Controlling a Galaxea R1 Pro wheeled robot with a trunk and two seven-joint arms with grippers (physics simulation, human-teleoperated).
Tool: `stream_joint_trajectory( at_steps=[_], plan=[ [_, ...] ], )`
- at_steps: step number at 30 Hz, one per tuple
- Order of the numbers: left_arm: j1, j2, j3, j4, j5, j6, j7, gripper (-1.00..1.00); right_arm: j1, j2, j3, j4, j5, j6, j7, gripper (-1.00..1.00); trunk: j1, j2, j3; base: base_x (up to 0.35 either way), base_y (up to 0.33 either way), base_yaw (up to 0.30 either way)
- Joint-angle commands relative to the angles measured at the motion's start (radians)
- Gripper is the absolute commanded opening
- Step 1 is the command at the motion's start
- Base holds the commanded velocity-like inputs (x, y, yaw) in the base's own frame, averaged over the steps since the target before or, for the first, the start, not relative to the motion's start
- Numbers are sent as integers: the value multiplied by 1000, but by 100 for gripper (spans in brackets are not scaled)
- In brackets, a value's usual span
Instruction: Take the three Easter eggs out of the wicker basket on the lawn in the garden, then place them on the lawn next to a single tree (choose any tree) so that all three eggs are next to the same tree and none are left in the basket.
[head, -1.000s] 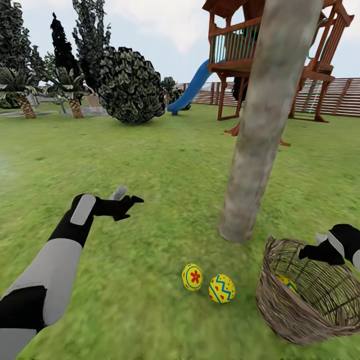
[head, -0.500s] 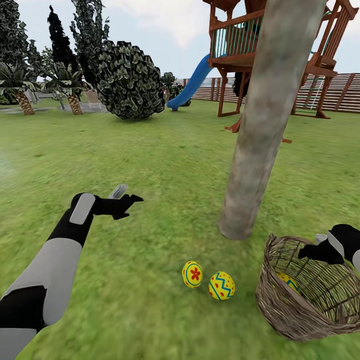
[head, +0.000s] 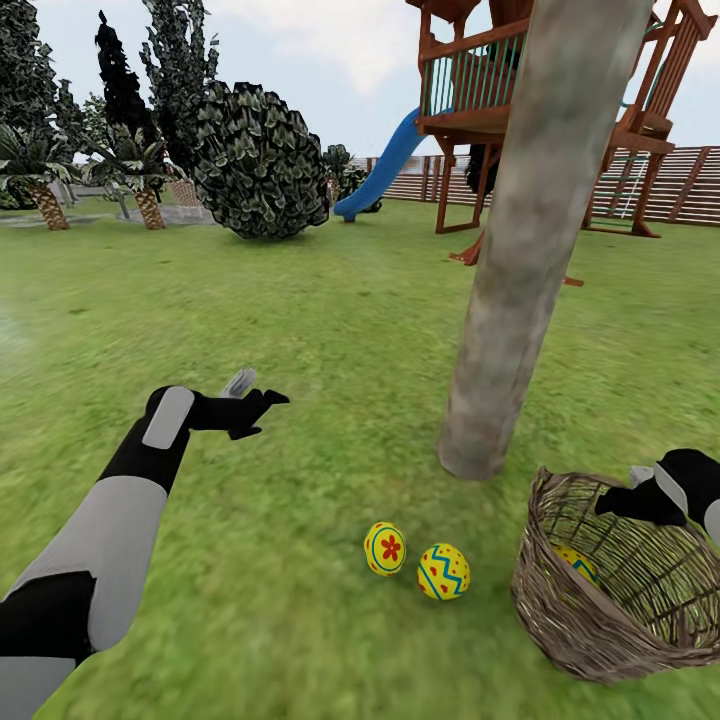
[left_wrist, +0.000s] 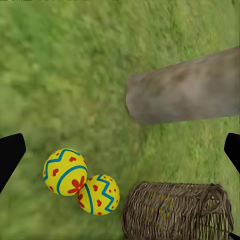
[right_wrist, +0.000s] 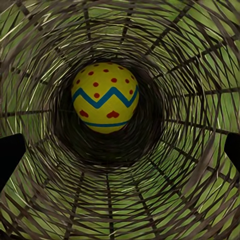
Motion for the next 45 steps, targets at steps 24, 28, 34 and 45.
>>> stream_joint_trajectory(
  at_steps=[24,28,34,45],
  plan=[
    [-1,1,-2,-4,11,6,10,100,1,-2,8,22,-10,-32,1,100,7,-4,-67,0,0,0],
    [-1,1,-2,-4,11,6,10,100,1,-2,8,27,-11,-47,1,100,9,-5,-82,0,0,0],
    [-1,0,-2,-1,12,6,10,100,1,-2,8,35,-13,-105,2,100,12,-7,-105,0,0,0],
    [-1,1,-2,4,12,6,10,100,1,2,11,53,-12,-159,3,100,16,-9,-144,0,0,0]
  ],
)
